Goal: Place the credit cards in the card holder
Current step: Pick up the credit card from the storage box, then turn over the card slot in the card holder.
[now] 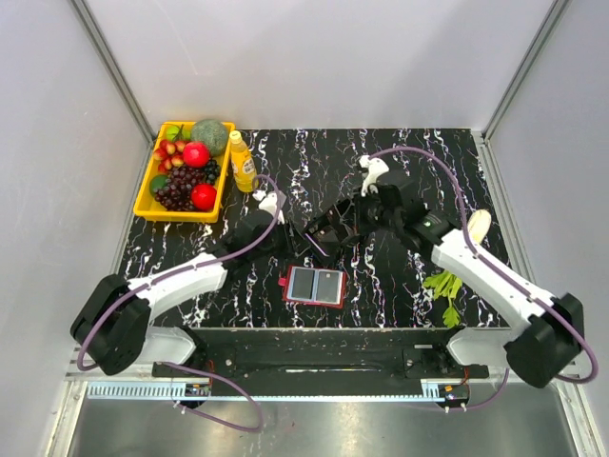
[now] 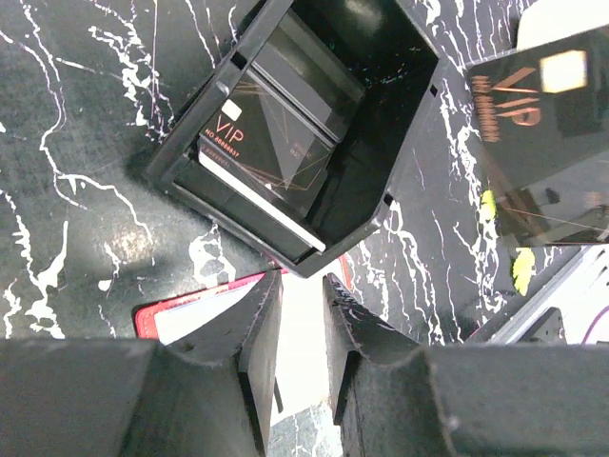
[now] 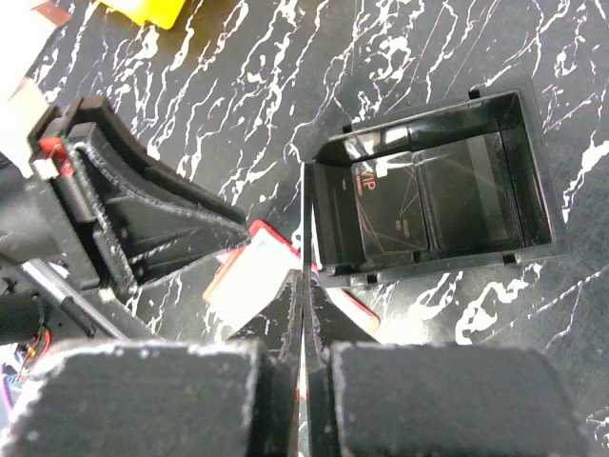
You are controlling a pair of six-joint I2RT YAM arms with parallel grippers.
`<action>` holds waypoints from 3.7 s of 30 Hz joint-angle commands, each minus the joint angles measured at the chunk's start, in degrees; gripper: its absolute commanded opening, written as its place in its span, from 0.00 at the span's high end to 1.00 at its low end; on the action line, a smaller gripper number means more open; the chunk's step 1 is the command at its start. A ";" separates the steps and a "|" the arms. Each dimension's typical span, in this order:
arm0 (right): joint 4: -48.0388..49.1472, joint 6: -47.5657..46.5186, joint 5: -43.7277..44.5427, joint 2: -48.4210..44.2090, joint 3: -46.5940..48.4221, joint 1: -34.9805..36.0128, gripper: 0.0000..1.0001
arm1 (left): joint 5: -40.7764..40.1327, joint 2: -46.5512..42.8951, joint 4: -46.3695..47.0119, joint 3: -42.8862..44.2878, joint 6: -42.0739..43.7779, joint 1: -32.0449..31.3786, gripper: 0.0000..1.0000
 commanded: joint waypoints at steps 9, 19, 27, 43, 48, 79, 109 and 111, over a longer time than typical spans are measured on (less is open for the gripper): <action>-18.85 2.07 -0.23 -13.79 -9.94 0.15 1.00 | -2.05 -7.29 0.53 -8.26 0.70 -0.26 0.70; -12.01 5.41 3.55 -7.12 -16.27 1.29 1.00 | -4.51 -6.78 0.61 -6.24 0.62 -5.18 0.68; -7.00 6.47 10.32 -5.10 -19.26 4.10 1.00 | -4.51 -4.93 1.14 -5.10 0.53 -5.45 0.69; -8.31 7.96 12.86 -1.05 -19.09 6.22 1.00 | -4.07 -3.08 1.49 -4.48 0.62 -5.45 0.69; -8.84 7.79 12.43 1.15 -18.30 6.22 1.00 | -4.16 -2.99 1.32 -4.31 0.62 -5.45 0.69; -14.55 7.88 20.52 4.31 -11.08 12.19 1.00 | -4.07 -1.85 1.67 -4.57 0.53 -5.45 0.69; -12.53 9.45 20.52 11.61 -11.70 13.16 1.00 | -3.89 -1.94 1.23 -4.57 0.97 -5.10 0.69; -12.88 9.54 20.87 11.17 -11.53 13.16 1.00 | -3.89 -1.94 1.14 -4.83 0.97 -5.10 0.69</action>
